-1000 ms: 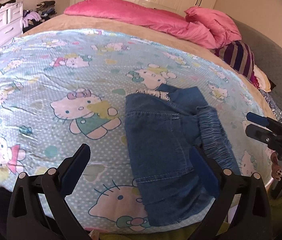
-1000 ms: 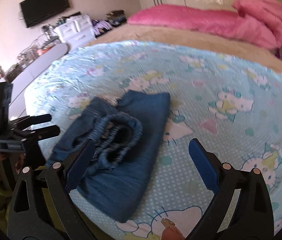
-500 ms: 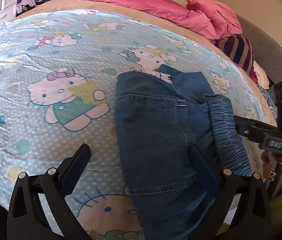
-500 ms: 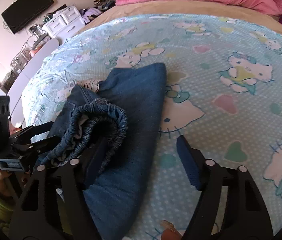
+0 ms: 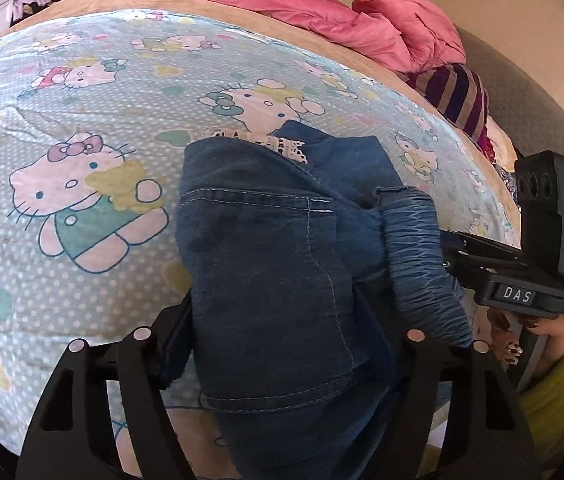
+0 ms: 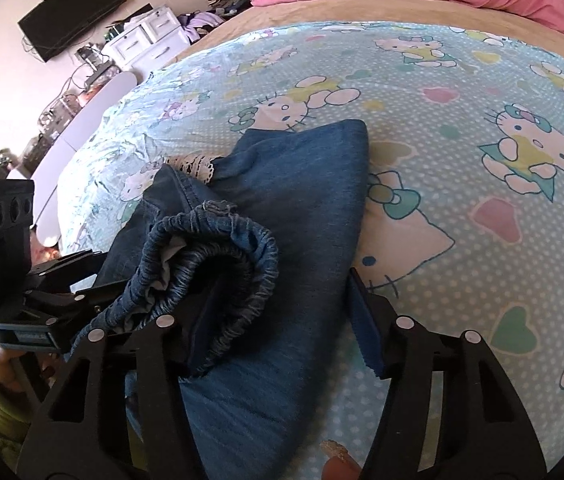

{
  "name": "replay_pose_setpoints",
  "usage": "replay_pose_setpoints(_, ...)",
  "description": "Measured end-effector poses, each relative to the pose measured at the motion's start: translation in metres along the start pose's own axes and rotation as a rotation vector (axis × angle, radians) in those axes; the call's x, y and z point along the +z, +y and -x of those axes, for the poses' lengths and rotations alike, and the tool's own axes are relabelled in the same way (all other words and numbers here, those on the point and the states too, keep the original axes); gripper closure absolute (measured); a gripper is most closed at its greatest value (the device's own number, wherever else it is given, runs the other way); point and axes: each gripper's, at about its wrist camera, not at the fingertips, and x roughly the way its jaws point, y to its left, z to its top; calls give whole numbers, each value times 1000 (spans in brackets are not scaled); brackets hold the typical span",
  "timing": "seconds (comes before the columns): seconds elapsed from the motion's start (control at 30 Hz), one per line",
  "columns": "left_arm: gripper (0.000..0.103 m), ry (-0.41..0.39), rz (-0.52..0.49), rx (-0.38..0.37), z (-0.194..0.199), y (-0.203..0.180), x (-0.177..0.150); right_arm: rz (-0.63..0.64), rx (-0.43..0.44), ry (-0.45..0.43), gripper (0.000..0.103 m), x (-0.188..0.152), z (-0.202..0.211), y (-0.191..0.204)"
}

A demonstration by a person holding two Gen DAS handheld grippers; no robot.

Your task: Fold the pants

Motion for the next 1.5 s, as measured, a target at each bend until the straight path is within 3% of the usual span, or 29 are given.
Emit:
replay_pose_setpoints(0.37,40,5,-32,12,-1,-6,2,29,28,-13,67,0,-3,6)
replay_pose_setpoints(0.6,64,-18,-81,42,8,-15,5,74,27,-36,81,0,5,18)
replay_pose_setpoints(0.7,68,-28,-71,32,13,-15,7,96,26,-59,84,2,11,25)
replay_pose_setpoints(1.13,69,-86,-62,33,27,-13,33,172,29,-126,86,37,22,45)
replay_pose_setpoints(1.5,69,-124,-47,70,27,2,68,211,5,-136,86,79,3,51)
